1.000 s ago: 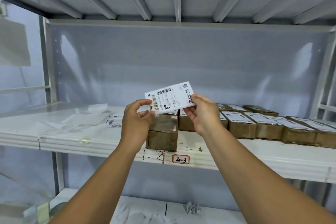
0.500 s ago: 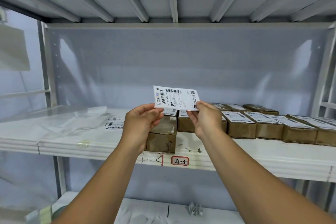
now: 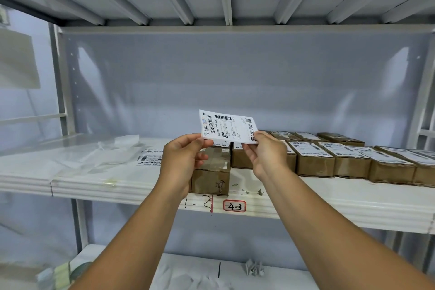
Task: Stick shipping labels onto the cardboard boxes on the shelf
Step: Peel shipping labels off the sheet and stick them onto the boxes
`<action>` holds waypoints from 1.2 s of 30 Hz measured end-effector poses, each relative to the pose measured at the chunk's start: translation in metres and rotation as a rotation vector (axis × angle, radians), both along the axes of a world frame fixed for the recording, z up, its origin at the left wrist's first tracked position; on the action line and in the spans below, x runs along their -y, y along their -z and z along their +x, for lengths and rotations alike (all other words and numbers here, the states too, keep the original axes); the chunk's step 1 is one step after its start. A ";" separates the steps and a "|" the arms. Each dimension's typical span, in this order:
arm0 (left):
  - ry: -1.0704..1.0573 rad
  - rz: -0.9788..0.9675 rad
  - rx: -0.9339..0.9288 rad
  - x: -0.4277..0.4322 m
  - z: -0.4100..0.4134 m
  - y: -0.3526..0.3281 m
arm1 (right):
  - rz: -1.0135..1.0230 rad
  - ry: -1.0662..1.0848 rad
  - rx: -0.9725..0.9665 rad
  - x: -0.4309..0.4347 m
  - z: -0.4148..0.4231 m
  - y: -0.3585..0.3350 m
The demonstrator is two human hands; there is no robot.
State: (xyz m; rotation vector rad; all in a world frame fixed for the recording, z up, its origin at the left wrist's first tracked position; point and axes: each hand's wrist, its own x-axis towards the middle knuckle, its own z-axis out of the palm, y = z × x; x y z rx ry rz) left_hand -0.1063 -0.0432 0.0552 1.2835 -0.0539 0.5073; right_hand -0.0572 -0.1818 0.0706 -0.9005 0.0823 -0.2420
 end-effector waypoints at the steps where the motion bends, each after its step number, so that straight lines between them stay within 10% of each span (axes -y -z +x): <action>1: 0.007 0.001 0.005 0.000 -0.001 0.000 | 0.001 -0.003 0.006 0.000 0.001 0.000; 13: -0.016 0.087 0.074 0.007 -0.002 -0.008 | -0.144 0.014 0.029 0.000 0.008 0.003; 19: -0.041 0.102 0.123 0.011 0.004 -0.010 | -0.912 0.321 0.300 -0.012 0.003 0.005; 25: -0.102 0.190 0.237 0.016 0.008 -0.009 | -0.917 0.078 0.640 -0.030 -0.022 -0.008; 36: -0.185 0.181 0.308 0.010 0.009 -0.011 | -0.924 0.077 0.602 -0.032 -0.023 -0.004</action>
